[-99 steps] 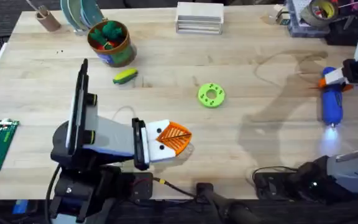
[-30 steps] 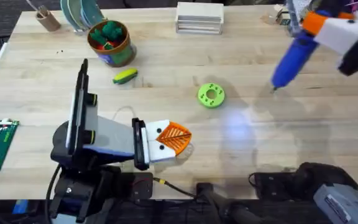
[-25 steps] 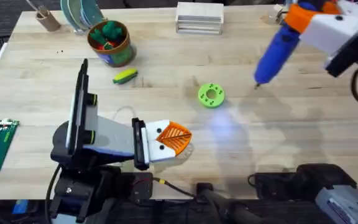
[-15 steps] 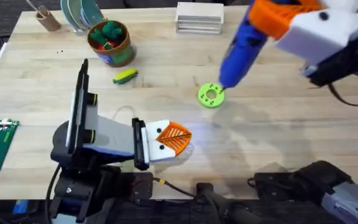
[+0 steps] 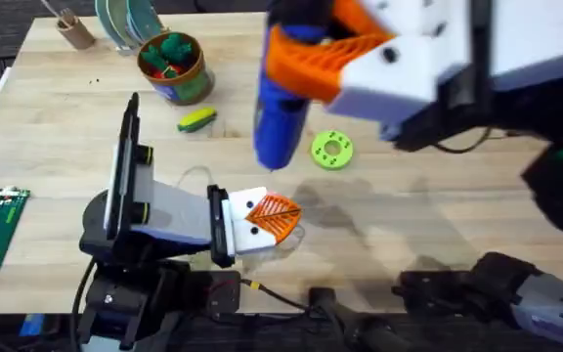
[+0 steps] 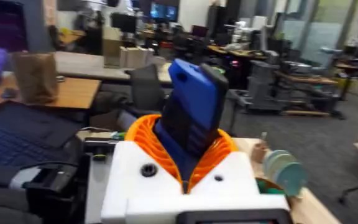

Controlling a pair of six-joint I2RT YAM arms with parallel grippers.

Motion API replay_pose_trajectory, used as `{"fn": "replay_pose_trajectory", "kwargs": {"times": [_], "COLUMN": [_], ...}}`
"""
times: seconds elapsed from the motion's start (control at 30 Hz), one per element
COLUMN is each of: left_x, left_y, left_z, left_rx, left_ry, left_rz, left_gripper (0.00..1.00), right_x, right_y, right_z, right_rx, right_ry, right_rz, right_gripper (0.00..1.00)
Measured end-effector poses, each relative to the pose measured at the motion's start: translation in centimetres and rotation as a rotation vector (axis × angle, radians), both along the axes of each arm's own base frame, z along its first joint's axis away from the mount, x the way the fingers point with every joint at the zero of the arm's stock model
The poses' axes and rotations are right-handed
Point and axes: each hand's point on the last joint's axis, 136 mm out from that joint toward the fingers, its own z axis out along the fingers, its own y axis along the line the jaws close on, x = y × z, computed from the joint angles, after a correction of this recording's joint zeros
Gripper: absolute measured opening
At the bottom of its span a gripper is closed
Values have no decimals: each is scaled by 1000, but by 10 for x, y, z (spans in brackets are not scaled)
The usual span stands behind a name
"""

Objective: Pick up the gripper from the table and insert it into the empty holder that is missing its gripper. Then pick up a screw, insert it into the mounting hole, and use the screwdriver to tighten it. Finally, clean up the table by picking up the vegetable and placing it into the bucket.

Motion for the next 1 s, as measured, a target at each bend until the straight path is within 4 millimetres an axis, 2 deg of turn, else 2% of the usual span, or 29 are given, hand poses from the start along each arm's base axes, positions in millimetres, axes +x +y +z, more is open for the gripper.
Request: {"fn": "replay_pose_trajectory", "kwargs": {"times": [0.23,0.67,0.87,1.0], "left_x": [4,9,10,10], "left_y": [1,2,2,2], "left_z": [0,0,0,0], "left_rx": [3,5,6,6], "left_ry": [-6,-11,-13,-13], "left_rz": [26,50,56,56], "left_gripper": [4,4,4,4], "right_x": [-5,6,5,2], "right_y": [24,39,48,50], "right_z": [-20,-34,-44,-43], "right_rx": [-39,-50,-69,-66], "right_ry": [59,76,95,91], "right_rz": [75,85,106,114], "right_gripper": [28,28,28,28]}}
